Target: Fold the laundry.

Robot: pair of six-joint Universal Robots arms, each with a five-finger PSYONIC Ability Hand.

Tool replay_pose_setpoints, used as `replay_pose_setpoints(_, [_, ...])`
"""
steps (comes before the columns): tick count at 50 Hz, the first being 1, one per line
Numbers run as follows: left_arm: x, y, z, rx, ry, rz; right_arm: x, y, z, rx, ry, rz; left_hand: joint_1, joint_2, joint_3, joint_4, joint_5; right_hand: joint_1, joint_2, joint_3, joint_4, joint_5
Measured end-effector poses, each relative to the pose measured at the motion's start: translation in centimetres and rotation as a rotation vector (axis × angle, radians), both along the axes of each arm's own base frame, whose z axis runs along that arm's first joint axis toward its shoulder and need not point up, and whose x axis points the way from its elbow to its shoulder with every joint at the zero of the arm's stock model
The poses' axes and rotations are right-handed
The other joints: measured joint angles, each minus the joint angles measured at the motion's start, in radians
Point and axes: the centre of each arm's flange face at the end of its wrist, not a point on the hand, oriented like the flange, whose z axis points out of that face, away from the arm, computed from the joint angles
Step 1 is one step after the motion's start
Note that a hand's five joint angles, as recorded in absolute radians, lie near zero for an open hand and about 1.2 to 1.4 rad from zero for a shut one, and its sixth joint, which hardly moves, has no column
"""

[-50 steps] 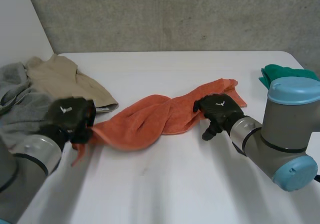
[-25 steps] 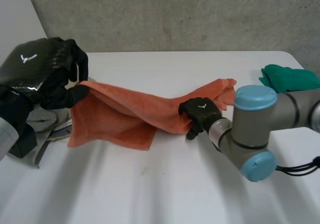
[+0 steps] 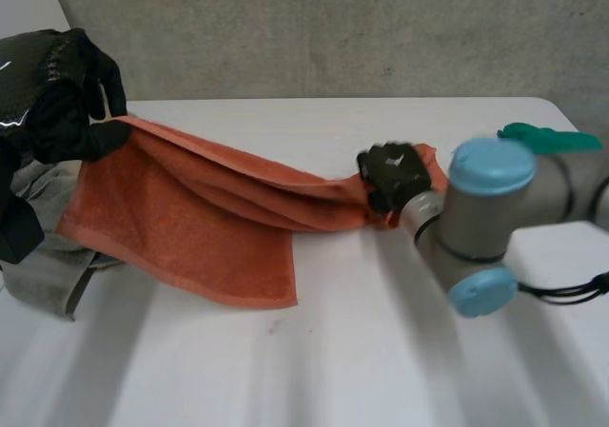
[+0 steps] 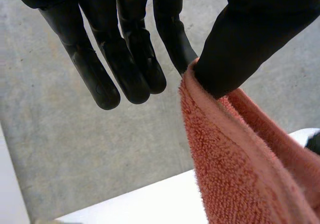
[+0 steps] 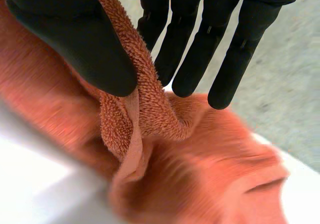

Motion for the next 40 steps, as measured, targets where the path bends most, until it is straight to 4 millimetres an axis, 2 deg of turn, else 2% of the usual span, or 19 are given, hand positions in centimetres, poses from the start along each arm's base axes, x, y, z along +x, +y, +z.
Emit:
replay_pose_setpoints(4, [0.7, -0.8, -1.1, 0.038, -0.025, 0.017, -2.1, 0.0, 5.5, -0.052, 0.016, 0.003, 0.000, 0.000, 0.000, 0.000, 0.000, 0.000, 0.000, 0.000, 0.001, 0.010])
replay_pose_setpoints(7, [1.2, -1.6, -2.6, 0.083, -0.067, 0.019, -4.3, 0.8, 11.0, -0.119, 0.064, 0.021, 0.000, 0.000, 0.000, 0.000, 0.000, 0.000, 0.000, 0.000, 0.003, 0.010])
replay_pose_setpoints(9, [1.4, -2.0, -3.6, 0.112, -0.096, 0.014, -5.4, 1.4, 13.6, -0.153, 0.098, 0.025, 0.000, 0.000, 0.000, 0.000, 0.000, 0.000, 0.000, 0.000, 0.003, 0.010])
replay_pose_setpoints(10, [1.4, -2.0, -3.6, 0.112, -0.096, 0.014, -5.4, 1.4, 13.6, -0.153, 0.098, 0.025, 0.000, 0.000, 0.000, 0.000, 0.000, 0.000, 0.000, 0.000, 0.003, 0.010])
replay_pose_setpoints(11, [1.4, -2.5, -5.1, 0.154, -0.134, 0.002, -5.7, 1.6, 14.1, -0.160, 0.105, 0.025, 0.000, 0.000, 0.000, 0.000, 0.000, 0.000, 0.000, 0.000, 0.003, 0.010])
replay_pose_setpoints(12, [1.4, -2.6, -5.5, 0.166, -0.145, -0.002, -7.2, 2.4, 16.8, -0.192, 0.152, 0.021, 0.000, 0.000, 0.000, 0.000, 0.000, 0.000, 0.000, 0.000, 0.003, 0.011])
replay_pose_setpoints(13, [1.3, -2.8, -6.3, 0.188, -0.166, -0.013, -7.8, 2.6, 17.8, -0.197, 0.175, 0.017, 0.000, 0.000, 0.000, 0.000, 0.000, 0.000, 0.000, 0.000, 0.003, 0.010])
replay_pose_setpoints(16, [0.9, -3.4, -8.2, 0.229, -0.211, -0.042, -9.0, 3.0, 18.9, -0.189, 0.223, 0.009, 0.000, 0.000, 0.001, 0.000, 0.000, 0.000, 0.000, 0.000, 0.003, 0.010])
replay_pose_setpoints(18, [0.4, -4.0, -9.3, 0.244, -0.238, -0.062, -9.6, 2.9, 18.9, -0.167, 0.257, 0.007, 0.000, 0.000, 0.003, 0.000, 0.000, 0.000, 0.000, 0.000, 0.003, 0.010])
replay_pose_setpoints(21, [-0.7, -5.6, -10.5, 0.234, -0.269, -0.088, -10.0, 2.3, 17.7, -0.123, 0.313, 0.014, 0.000, 0.002, 0.003, 0.000, 0.000, 0.000, 0.000, 0.000, 0.003, 0.010])
replay_pose_setpoints(24, [-1.5, -7.1, -10.6, 0.193, -0.273, -0.092, -9.8, 1.4, 16.3, -0.102, 0.349, 0.021, 0.000, 0.002, 0.003, 0.000, 0.000, 0.000, 0.000, 0.000, 0.003, 0.010])
replay_pose_setpoints(27, [-2.6, -9.8, -9.1, 0.083, -0.248, -0.078, -9.2, -0.6, 15.1, -0.144, 0.357, -0.002, 0.000, 0.002, 0.003, 0.000, 0.000, 0.000, 0.000, 0.000, 0.003, 0.016])
replay_pose_setpoints(28, [-2.9, -10.5, -8.4, 0.047, -0.237, -0.073, -9.2, -0.8, 15.0, -0.152, 0.356, -0.006, 0.000, 0.002, 0.003, 0.000, 0.000, 0.000, 0.000, 0.000, 0.003, 0.016])
replay_pose_setpoints(31, [-3.9, -12.8, -5.1, -0.120, -0.179, -0.051, -8.4, -3.5, 15.7, -0.306, 0.295, -0.085, 0.000, 0.002, 0.003, 0.001, 0.000, 0.000, 0.000, 0.003, 0.003, 0.016])
replay_pose_setpoints(34, [-4.5, -14.3, -1.8, -0.275, -0.117, -0.031, -7.9, -5.5, 17.5, -0.472, 0.203, -0.159, 0.000, 0.002, 0.003, 0.002, 0.000, 0.000, 0.000, 0.004, 0.003, 0.016])
replay_pose_setpoints(35, [-4.6, -14.4, -1.3, -0.298, -0.108, -0.027, -7.9, -5.7, 17.9, -0.498, 0.187, -0.169, 0.000, 0.002, 0.003, 0.002, 0.000, 0.000, 0.000, 0.004, 0.004, 0.016])
replay_pose_setpoints(36, [-4.8, -15.0, 1.1, -0.403, -0.064, -0.005, -7.8, -6.4, 19.8, -0.624, 0.104, -0.209, 0.000, 0.003, 0.003, 0.004, 0.000, 0.000, 0.000, 0.004, 0.004, 0.016])
replay_pose_setpoints(37, [-4.8, -15.3, 2.6, -0.469, -0.034, 0.011, -7.9, -6.8, 21.2, -0.713, 0.043, -0.230, 0.000, 0.003, 0.003, 0.004, 0.000, 0.000, 0.000, 0.004, 0.004, 0.017])
replay_pose_setpoints(40, [-4.7, -15.5, 5.7, -0.599, 0.028, 0.057, -8.2, -6.9, 24.6, -0.919, -0.104, -0.257, 0.000, 0.003, 0.004, 0.004, 0.000, 0.000, 0.000, 0.004, 0.004, 0.025])
